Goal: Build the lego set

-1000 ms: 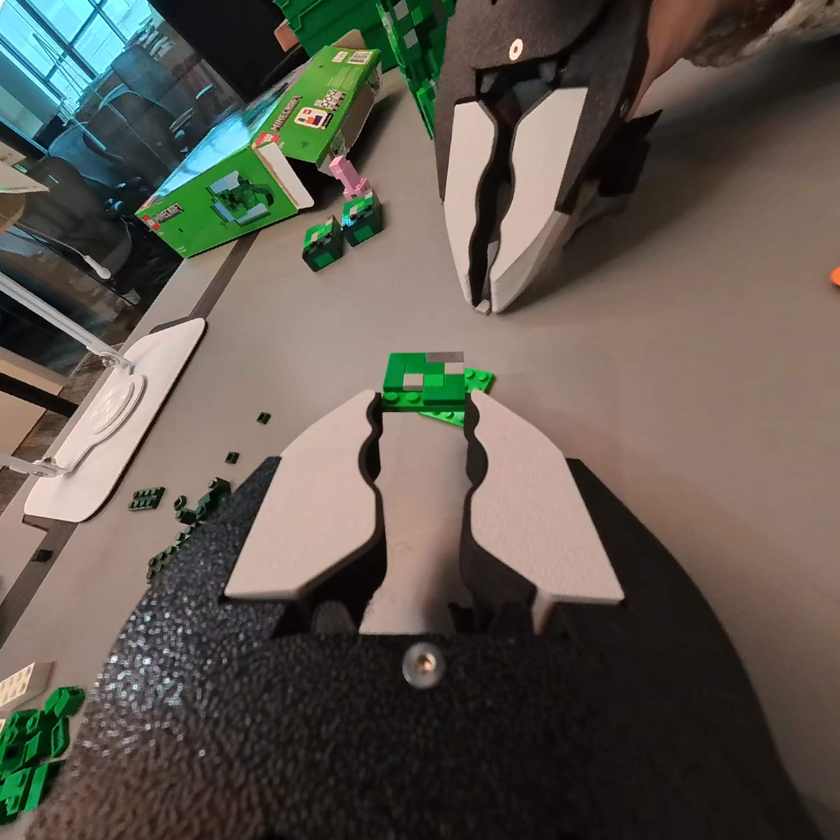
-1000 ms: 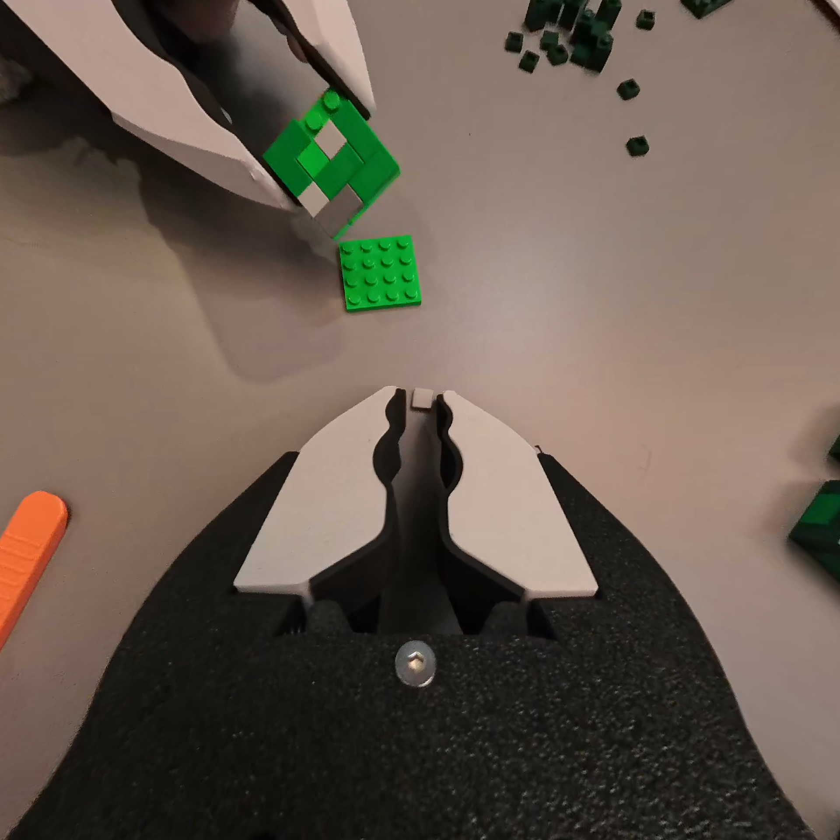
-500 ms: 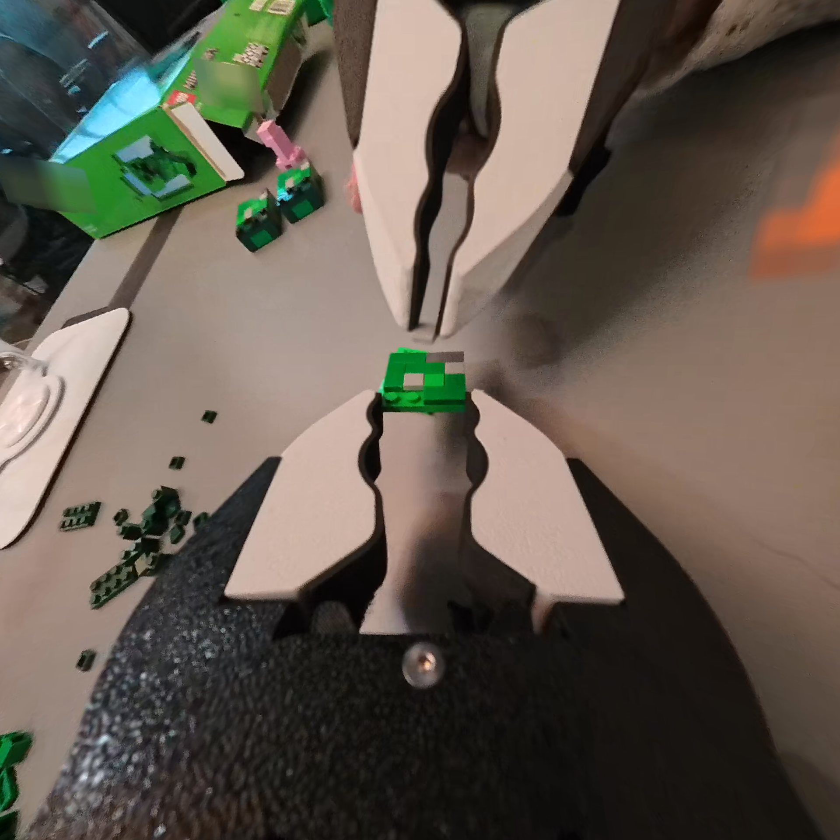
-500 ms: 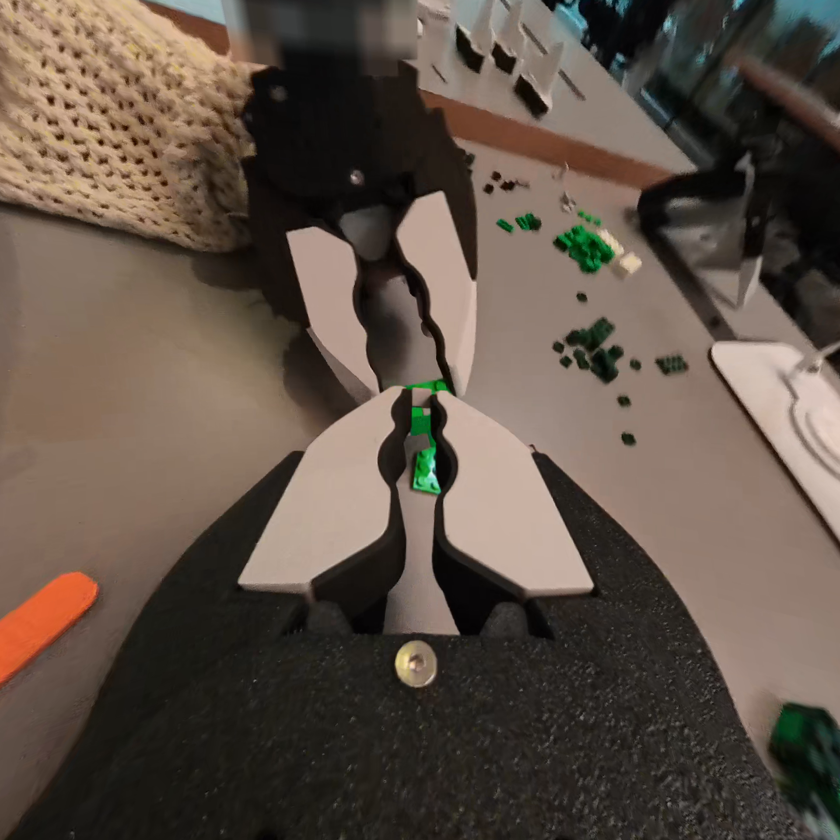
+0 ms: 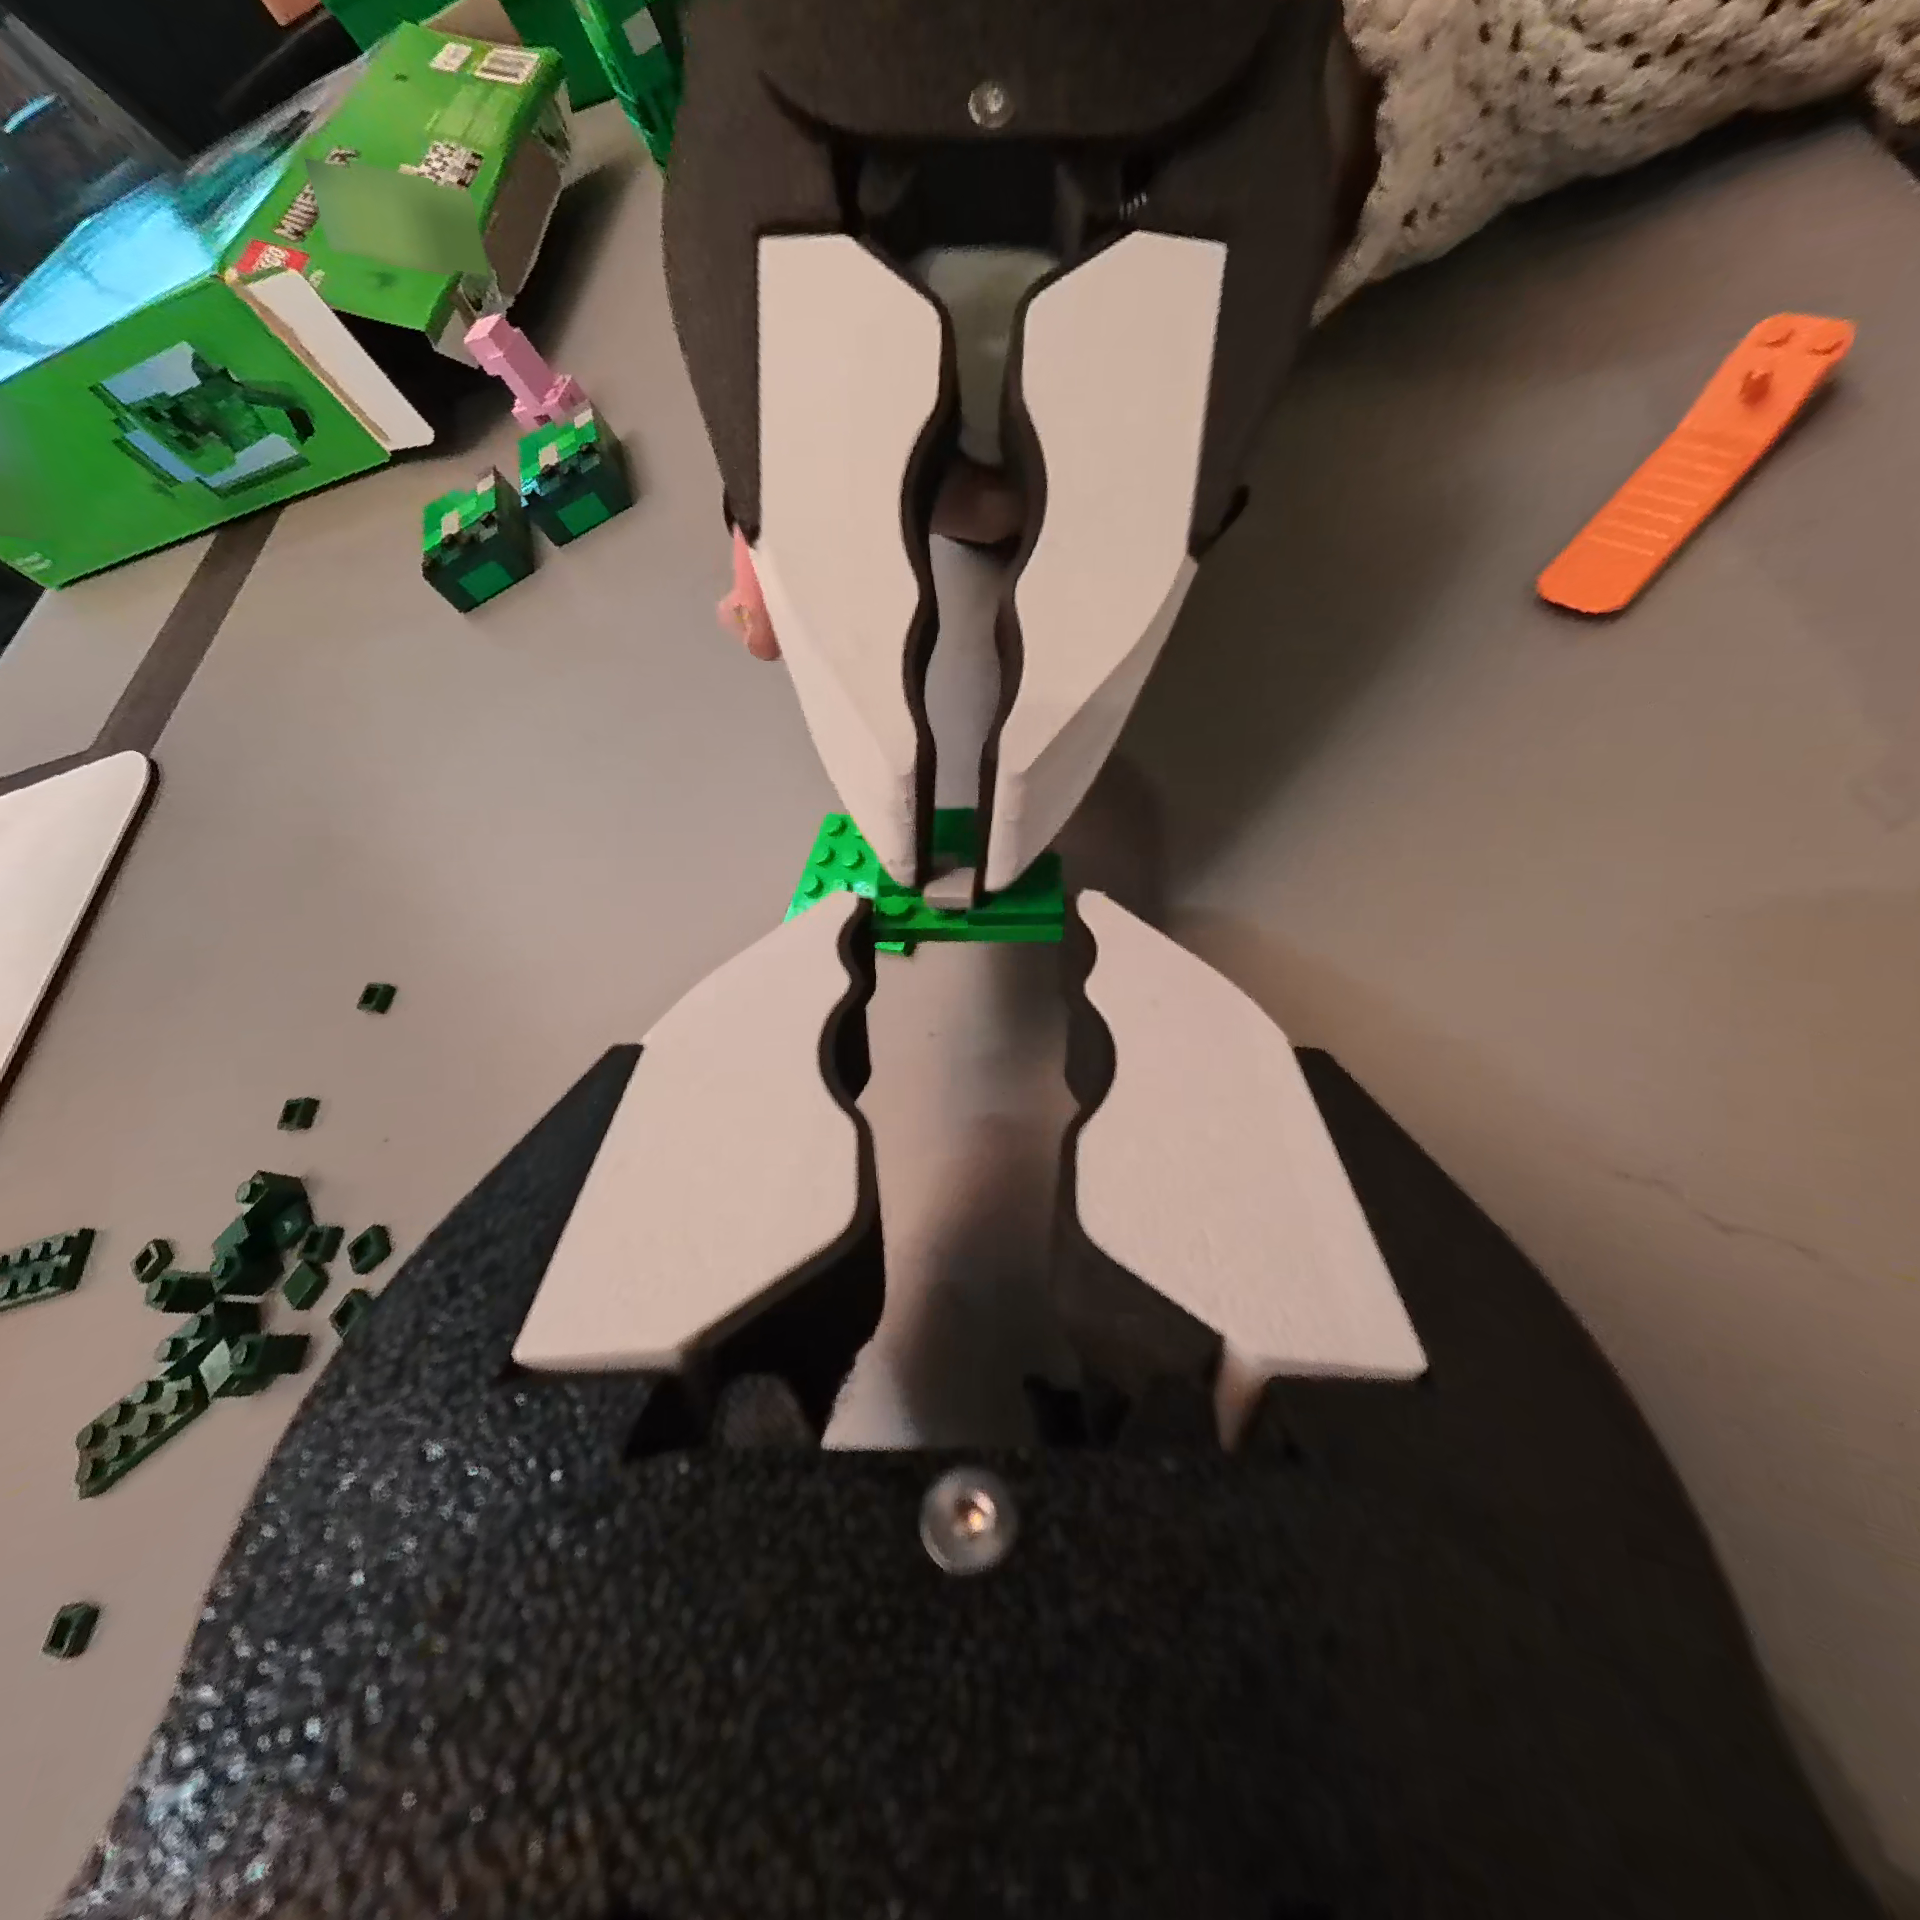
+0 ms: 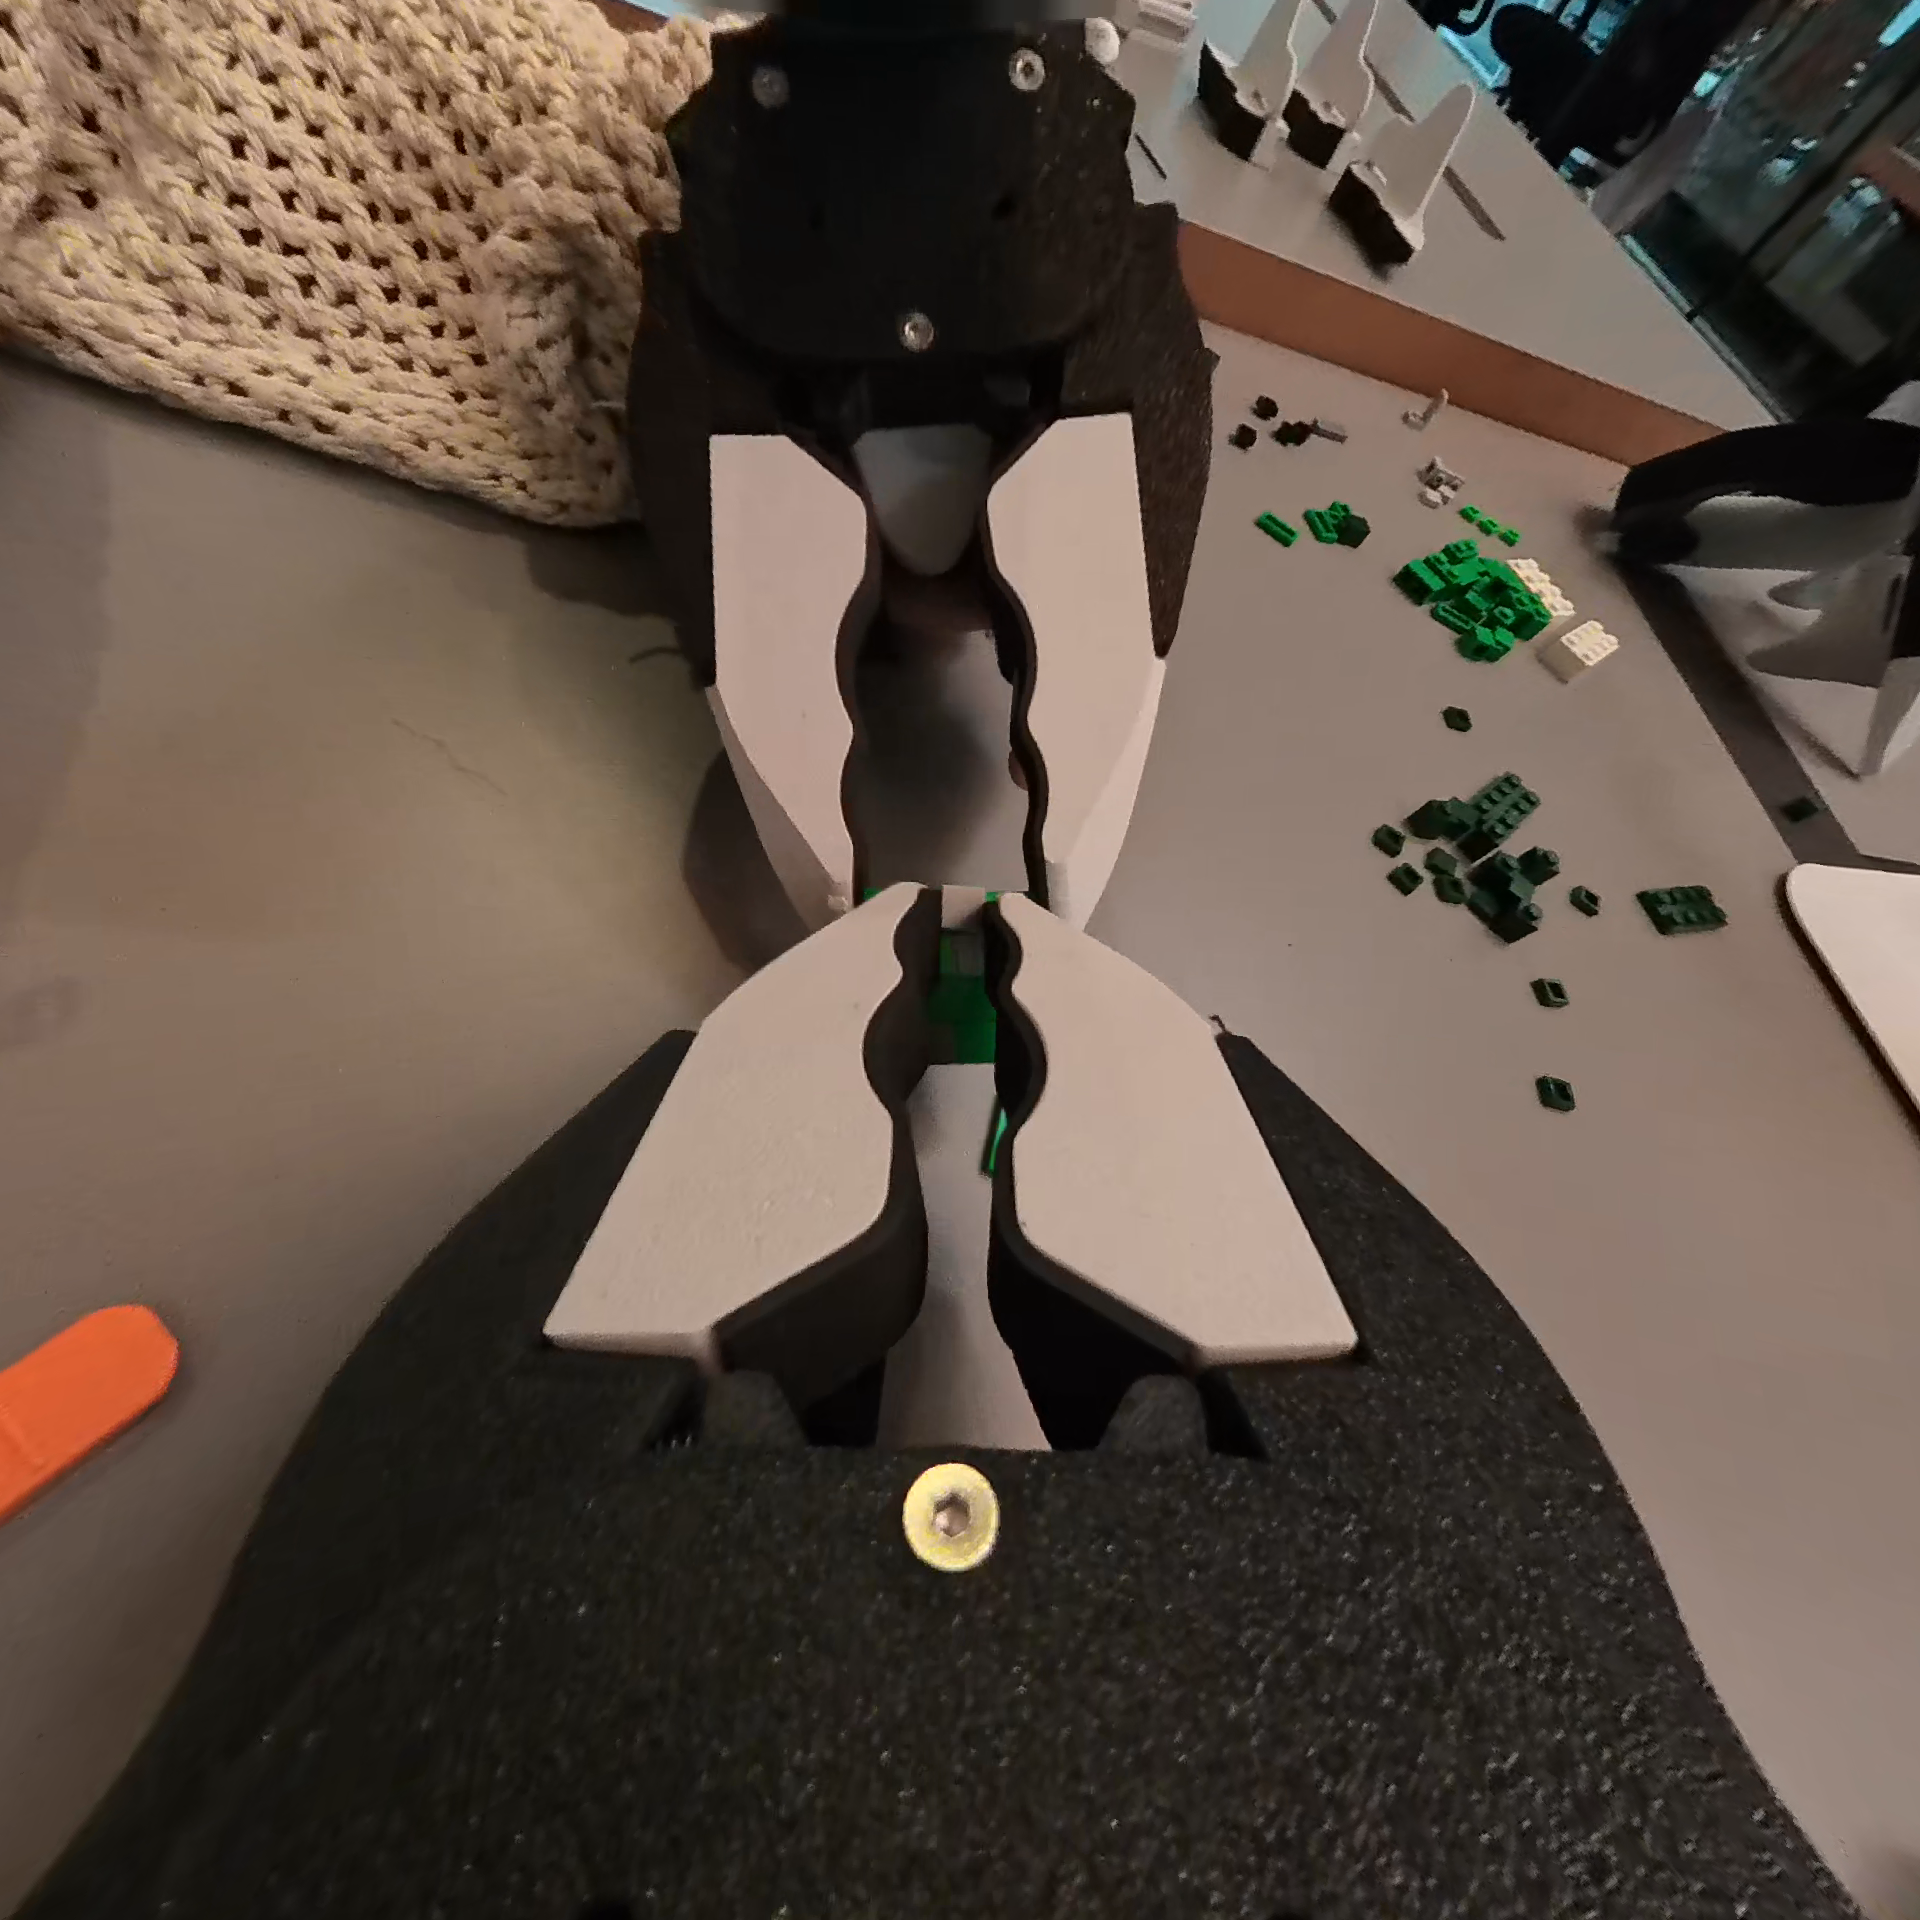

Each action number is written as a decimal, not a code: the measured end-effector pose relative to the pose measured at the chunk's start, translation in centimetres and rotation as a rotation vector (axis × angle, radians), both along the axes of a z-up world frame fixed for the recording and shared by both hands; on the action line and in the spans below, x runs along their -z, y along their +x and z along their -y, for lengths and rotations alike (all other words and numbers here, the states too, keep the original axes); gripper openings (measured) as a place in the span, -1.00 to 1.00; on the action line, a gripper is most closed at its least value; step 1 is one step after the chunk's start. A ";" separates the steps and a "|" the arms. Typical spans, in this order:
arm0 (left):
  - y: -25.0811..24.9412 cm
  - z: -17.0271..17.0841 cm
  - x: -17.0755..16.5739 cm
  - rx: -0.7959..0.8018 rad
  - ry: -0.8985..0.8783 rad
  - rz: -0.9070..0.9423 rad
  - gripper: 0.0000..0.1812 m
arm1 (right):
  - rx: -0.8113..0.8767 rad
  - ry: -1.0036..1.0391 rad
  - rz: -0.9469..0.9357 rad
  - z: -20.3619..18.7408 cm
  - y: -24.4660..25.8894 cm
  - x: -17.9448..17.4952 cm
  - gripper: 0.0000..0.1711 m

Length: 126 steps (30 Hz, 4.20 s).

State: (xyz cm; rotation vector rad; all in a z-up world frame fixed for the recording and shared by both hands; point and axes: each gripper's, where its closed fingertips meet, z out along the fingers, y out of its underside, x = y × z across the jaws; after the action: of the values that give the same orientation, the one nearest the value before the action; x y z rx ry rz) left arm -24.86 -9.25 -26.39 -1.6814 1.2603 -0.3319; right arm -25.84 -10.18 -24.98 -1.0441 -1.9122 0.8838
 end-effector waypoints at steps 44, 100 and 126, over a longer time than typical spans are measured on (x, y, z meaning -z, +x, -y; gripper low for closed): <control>-0.9 -1.0 -1.3 -0.086 -0.051 0.128 -0.62 | 0.101 0.972 -0.239 -1.3 -0.9 0.1 -0.64; -1.1 0.0 -4.8 -0.029 0.265 0.248 -0.60 | -0.007 0.471 -0.393 -0.6 0.4 -2.5 -0.92; 0.5 0.7 -3.7 0.038 0.393 0.120 -0.92 | -0.135 0.169 -0.354 0.5 1.0 -2.7 -0.92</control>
State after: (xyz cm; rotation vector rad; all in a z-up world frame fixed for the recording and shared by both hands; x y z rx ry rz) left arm -24.40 -9.91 -22.65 -1.2865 1.1812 -0.1897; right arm -24.88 -10.72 -22.29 -0.6170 -1.7350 0.8974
